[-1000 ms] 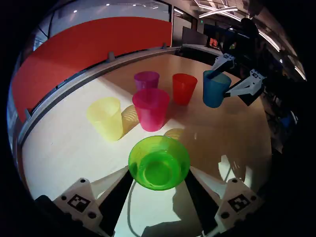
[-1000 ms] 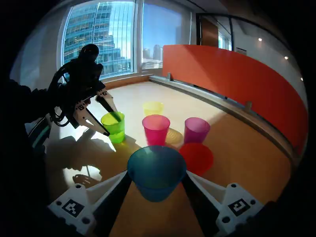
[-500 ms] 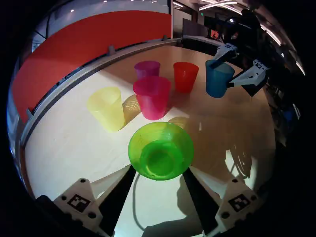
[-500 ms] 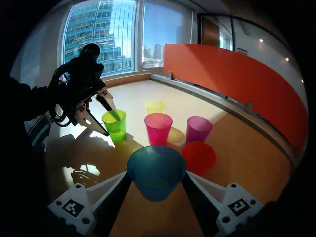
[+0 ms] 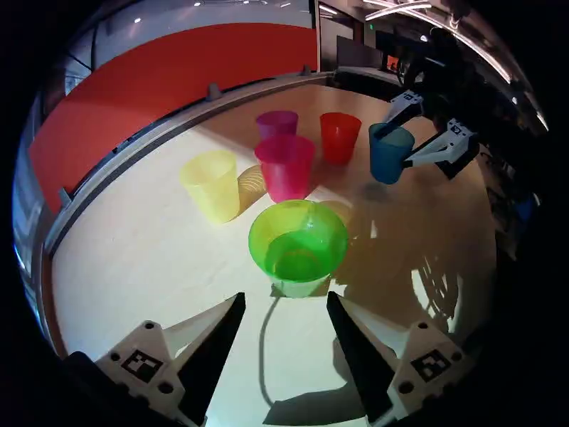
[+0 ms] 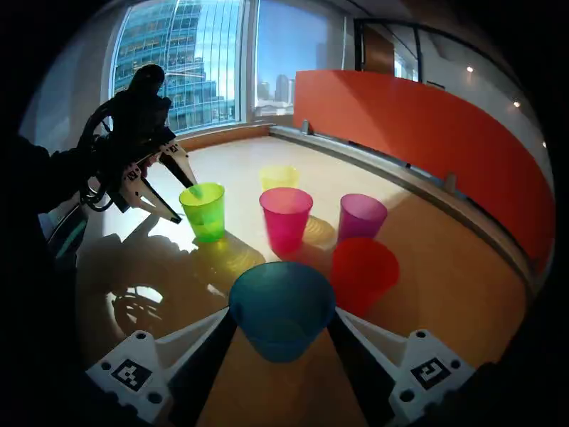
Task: Pour water
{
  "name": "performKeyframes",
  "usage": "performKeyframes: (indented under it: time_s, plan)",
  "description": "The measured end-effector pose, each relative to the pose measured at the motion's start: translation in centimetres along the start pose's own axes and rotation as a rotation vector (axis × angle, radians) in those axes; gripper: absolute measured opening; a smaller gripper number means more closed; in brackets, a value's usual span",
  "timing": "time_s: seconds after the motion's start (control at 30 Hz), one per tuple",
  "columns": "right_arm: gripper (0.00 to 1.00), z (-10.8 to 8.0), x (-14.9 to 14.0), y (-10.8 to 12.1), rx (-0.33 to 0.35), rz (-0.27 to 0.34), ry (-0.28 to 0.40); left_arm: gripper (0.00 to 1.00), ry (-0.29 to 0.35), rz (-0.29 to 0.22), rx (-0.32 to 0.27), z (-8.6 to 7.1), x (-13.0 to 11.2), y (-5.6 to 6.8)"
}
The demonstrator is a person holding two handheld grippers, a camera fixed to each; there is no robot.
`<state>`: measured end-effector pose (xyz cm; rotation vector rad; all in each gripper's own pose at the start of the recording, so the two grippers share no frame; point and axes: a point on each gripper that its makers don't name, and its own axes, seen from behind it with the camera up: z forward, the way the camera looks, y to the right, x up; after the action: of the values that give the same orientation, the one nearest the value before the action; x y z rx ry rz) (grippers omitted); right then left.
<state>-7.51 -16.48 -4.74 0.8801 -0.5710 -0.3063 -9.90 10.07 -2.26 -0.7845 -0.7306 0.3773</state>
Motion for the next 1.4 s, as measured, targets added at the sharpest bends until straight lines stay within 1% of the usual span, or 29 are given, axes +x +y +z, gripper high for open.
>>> performKeyframes:
  time_s: [0.27, 0.47, 0.77, 0.83, 0.87, 0.9, 0.93, 1.07, 1.2, 1.4]
  plan:
    - [0.91, 0.8, -1.2, -0.2, -0.002, -0.002, -0.012, 0.85, 0.034, -0.021, 0.027, -1.7, 0.1, -0.5]
    - [0.91, 0.9, -1.5, -0.1, -0.008, 0.001, -0.015, 0.85, 0.056, -0.035, 0.044, -2.9, 0.4, -1.0]
    - [0.91, 0.8, -2.1, -0.2, -0.024, -0.016, -0.034, 0.85, 0.076, -0.048, 0.059, -3.7, 0.8, -1.0]
    - [0.93, 0.6, -2.3, -0.2, -0.026, -0.016, -0.038, 0.85, 0.08, -0.051, 0.062, -3.9, 0.8, -0.9]
    - [0.96, 0.5, -2.4, -0.3, -0.027, -0.016, -0.04, 0.85, 0.081, -0.053, 0.063, -4.0, 0.8, -0.9]
    - [1.0, 0.4, -2.5, -0.3, -0.029, -0.015, -0.042, 0.85, 0.083, -0.055, 0.066, -4.1, 0.7, -0.9]
    - [1.0, 0.1, -2.7, -0.3, -0.032, -0.015, -0.045, 0.85, 0.086, -0.058, 0.07, -4.3, 0.7, -1.0]
    - [1.0, -1.0, -2.9, -0.1, -0.054, -0.013, -0.04, 0.85, 0.101, -0.071, 0.087, -5.0, 0.7, -1.2]
    - [1.0, -2.3, -2.7, 0.2, -0.08, -0.004, -0.021, 0.85, 0.126, -0.086, 0.104, -5.8, 0.9, -1.4]
    - [1.0, -4.6, -2.3, 0.3, -0.123, 0.018, 0.019, 0.84, 0.182, -0.107, 0.151, -7.3, 1.4, -1.6]
